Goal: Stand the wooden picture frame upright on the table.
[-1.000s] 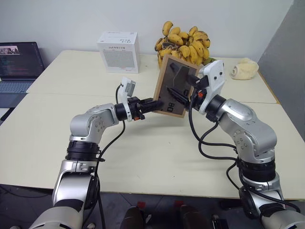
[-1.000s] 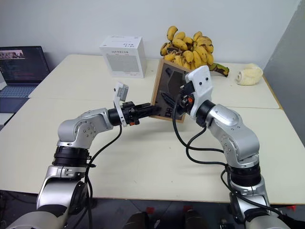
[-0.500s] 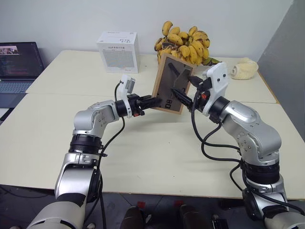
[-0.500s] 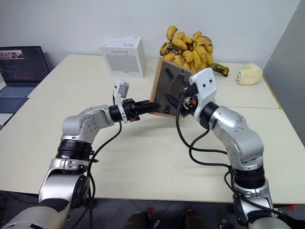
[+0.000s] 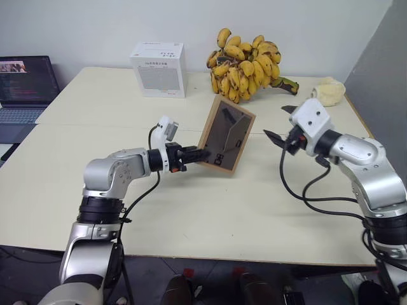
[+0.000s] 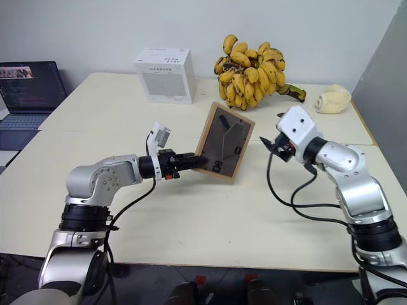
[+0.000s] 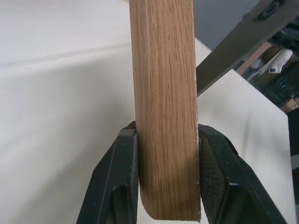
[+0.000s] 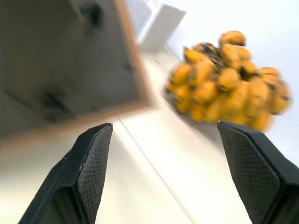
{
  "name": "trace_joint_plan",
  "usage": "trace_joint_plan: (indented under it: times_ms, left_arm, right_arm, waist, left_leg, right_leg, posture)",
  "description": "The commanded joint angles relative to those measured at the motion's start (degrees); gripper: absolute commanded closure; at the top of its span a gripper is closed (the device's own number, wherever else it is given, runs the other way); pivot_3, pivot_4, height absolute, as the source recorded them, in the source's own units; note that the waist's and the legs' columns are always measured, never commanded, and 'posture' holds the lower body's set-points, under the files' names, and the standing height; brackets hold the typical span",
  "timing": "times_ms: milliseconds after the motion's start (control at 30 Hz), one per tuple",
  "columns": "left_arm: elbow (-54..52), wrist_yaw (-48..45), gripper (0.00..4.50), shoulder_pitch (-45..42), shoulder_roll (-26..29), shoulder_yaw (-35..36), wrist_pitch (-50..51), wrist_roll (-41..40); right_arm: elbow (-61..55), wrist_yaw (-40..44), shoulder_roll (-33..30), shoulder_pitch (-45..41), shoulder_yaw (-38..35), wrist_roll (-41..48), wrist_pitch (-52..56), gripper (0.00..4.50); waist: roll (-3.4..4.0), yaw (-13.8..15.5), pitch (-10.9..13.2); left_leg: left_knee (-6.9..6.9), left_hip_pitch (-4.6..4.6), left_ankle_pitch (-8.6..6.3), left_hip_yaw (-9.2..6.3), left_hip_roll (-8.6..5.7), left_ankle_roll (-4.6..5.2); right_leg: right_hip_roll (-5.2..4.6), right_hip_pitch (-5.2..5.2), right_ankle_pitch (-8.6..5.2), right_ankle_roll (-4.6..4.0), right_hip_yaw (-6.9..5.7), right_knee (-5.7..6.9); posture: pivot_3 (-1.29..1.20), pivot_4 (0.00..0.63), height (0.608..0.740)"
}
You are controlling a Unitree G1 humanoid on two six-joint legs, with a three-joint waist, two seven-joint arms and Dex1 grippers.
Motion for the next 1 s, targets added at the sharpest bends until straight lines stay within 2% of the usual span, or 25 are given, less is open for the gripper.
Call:
trace_joint_plan:
  times_ms: [33,167,300,533,767,1000]
  left_arm:
    - [-8.1,2.6,3.18,-0.1,2.2,6.0,11.4,-7.7]
    - [-12.2,5.7,3.18,0.3,3.0,12.0,22.4,-13.4]
    - [-14.0,9.1,3.18,-0.5,2.3,18.3,31.7,-18.1]
    - [-13.8,18.6,3.18,1.4,4.5,20.2,32.5,-32.2]
    - [-10.9,28.2,3.18,0.8,6.3,19.4,32.5,-43.5]
    - [-8.4,33.3,3.18,0.2,9.0,17.9,32.5,-50.0]
  right_arm:
    - [3.8,-3.5,-2.8,2.5,2.9,-11.5,-20.0,0.73]
    - [9.7,-12.6,-3.7,4.9,6.6,-24.4,-37.8,0.73]
    - [16.3,-23.5,-2.4,4.2,8.7,-35.0,-48.1,0.73]
    - [27.9,-40.6,2.1,0.0,10.1,-45.7,-55.3,0.73]
    - [33.7,-54.2,6.1,-4.8,13.2,-54.3,-59.7,0.73]
    - [35.5,-61.5,8.2,-8.8,15.4,-58.7,-60.9,0.73]
  waist:
    - [0.0,0.0,0.0]
    - [0.0,-0.1,0.0]
    - [0.0,0.0,0.0]
    - [-0.01,0.0,0.0]
    - [-0.02,0.0,0.0]
    - [-0.02,0.0,0.0]
  left_leg:
    - [0.0,0.0,0.0,0.0,0.0,0.0]
    - [0.02,0.01,0.0,0.02,0.0,0.0]
    - [0.06,0.02,0.01,0.02,-0.01,-0.02]
    - [0.17,0.1,0.05,0.0,-0.04,-0.08]
    - [0.23,0.22,0.09,-0.01,-0.08,-0.12]
    - [0.26,0.31,0.13,-0.01,-0.11,-0.15]
  right_leg:
    - [0.0,0.0,0.0,0.0,0.01,0.0]
    - [0.0,-0.01,-0.01,0.02,0.02,0.02]
    - [-0.02,0.0,0.0,0.0,0.03,0.05]
    - [-0.08,0.05,0.01,-0.01,0.04,0.27]
    - [-0.08,0.04,0.01,-0.02,0.08,0.63]
    - [-0.08,0.04,0.0,-0.03,0.12,0.82]
  posture:
    - [0.0,0.15,0.74]
    - [0.0,0.15,0.74]
    - [0.0,0.15,0.74]
    - [0.0,0.15,0.74]
    - [0.0,0.15,0.74]
    - [0.0,0.15,0.74]
